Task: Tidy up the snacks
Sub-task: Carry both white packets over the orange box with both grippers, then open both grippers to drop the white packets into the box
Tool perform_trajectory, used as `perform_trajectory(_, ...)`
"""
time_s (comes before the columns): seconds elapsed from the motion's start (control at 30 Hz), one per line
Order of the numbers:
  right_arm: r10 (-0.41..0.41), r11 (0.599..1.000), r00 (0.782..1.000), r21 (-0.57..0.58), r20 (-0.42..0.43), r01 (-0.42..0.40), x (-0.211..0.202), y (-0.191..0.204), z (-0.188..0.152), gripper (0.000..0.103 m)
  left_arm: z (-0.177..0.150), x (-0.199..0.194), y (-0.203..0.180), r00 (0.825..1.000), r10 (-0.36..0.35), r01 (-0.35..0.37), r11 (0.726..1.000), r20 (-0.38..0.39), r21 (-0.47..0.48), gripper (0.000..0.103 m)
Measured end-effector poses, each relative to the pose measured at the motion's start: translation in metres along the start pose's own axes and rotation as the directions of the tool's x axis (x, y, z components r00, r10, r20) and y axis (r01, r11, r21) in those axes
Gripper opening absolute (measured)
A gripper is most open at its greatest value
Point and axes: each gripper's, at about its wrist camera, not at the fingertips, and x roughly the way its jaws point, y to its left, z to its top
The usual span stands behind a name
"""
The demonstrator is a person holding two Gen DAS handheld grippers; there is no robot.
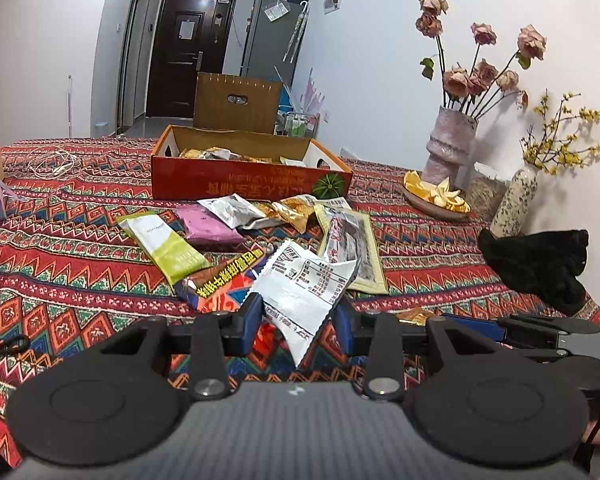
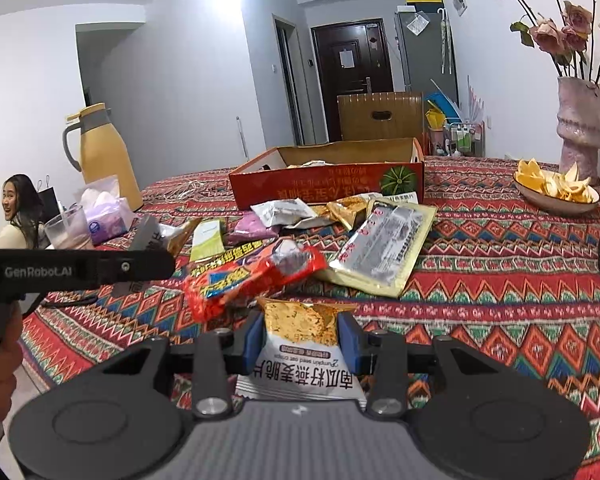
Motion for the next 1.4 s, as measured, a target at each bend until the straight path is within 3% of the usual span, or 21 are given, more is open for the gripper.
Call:
perform_trajectory(0.3, -0.005, 1.0, 1.0, 0.003, 0.017, 0.005, 0.006, -0.005, 0.01, 0.04, 0.012, 0.011, 0.01, 1.0, 0.007, -0.007, 1.0, 0.005, -0.006, 0.038)
perform_trajectory(0.6, -0.002, 1.0, 0.999, -0.026, 0.046, 0.003, 0.043, -0.016, 0.058, 0.04, 0.065, 0.047, 0.035, 0.998, 0.014, -0.015, 1.0, 0.066, 0.017, 0.038)
perform_trajectory(1.07, 0.046, 0.986, 0.993, -0.163, 0.109, -0.028, 0.138, -0.024, 0.172, 0.04, 0.169, 0.135, 0.092, 0.992, 0.003, -0.009, 0.999, 0.129, 0.043, 0.038)
perform_trajectory(1.4, 0.14, 0.987, 0.989, -0.091, 0.048, -0.135, 0.258, -0.03, 0.227, 0.04, 0.198, 0.228, 0.147, 0.999, -0.003, 0.003, 1.0, 0.033, -0.004, 0.038)
